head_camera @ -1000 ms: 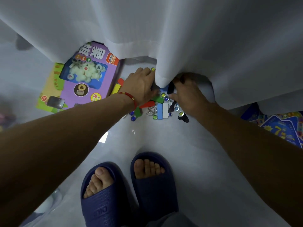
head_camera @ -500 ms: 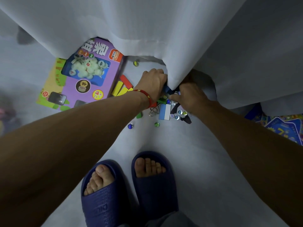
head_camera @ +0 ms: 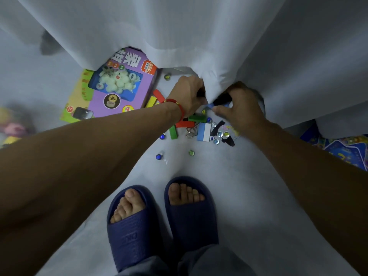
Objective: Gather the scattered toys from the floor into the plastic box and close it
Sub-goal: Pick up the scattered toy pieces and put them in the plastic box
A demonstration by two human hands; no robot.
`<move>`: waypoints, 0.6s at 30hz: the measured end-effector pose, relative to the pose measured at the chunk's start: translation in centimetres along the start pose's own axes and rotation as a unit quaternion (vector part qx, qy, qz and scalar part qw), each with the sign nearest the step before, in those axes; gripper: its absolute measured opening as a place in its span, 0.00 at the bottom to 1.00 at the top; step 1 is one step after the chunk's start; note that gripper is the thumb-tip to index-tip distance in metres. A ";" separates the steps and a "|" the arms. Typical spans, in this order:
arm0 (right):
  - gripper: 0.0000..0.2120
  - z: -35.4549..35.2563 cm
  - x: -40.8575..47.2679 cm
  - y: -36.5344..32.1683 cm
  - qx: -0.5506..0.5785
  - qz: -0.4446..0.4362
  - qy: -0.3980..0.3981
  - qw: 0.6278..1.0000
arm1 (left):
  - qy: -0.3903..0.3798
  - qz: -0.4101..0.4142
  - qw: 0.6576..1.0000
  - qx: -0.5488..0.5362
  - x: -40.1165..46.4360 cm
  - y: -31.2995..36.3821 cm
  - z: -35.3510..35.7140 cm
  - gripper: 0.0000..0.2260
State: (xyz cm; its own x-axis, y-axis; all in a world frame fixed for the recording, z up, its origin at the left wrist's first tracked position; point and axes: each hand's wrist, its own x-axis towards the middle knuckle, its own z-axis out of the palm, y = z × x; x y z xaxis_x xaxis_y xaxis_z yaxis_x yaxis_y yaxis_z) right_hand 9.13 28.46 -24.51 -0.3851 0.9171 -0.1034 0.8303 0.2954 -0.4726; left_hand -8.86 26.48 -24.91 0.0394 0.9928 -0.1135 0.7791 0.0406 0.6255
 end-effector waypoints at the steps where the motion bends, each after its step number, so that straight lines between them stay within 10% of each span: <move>1: 0.21 -0.5 -0.2 -0.1 -0.007 -0.006 0.010 1.000 | 0.009 -0.008 1.000 -0.005 -0.4 0.5 -0.4 0.06; 10: 0.11 -10.1 -4.7 -6.4 0.031 -0.100 -0.046 0.993 | 0.059 -0.080 0.988 -0.120 -9.1 7.5 -8.1 0.03; 18: 0.12 -17.1 -8.9 -27.0 -0.026 -0.237 -0.183 0.954 | 0.223 -0.123 0.953 -0.165 -26.3 7.5 -22.6 0.01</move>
State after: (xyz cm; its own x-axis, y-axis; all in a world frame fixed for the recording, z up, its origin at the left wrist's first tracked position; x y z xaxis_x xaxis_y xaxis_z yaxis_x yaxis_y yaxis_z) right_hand -2.97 16.92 4.12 -0.8293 0.5252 -0.1911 0.5429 0.6759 -0.4984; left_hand -18.14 3.27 0.22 -0.4460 0.8950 0.0056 0.4888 0.2384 0.8392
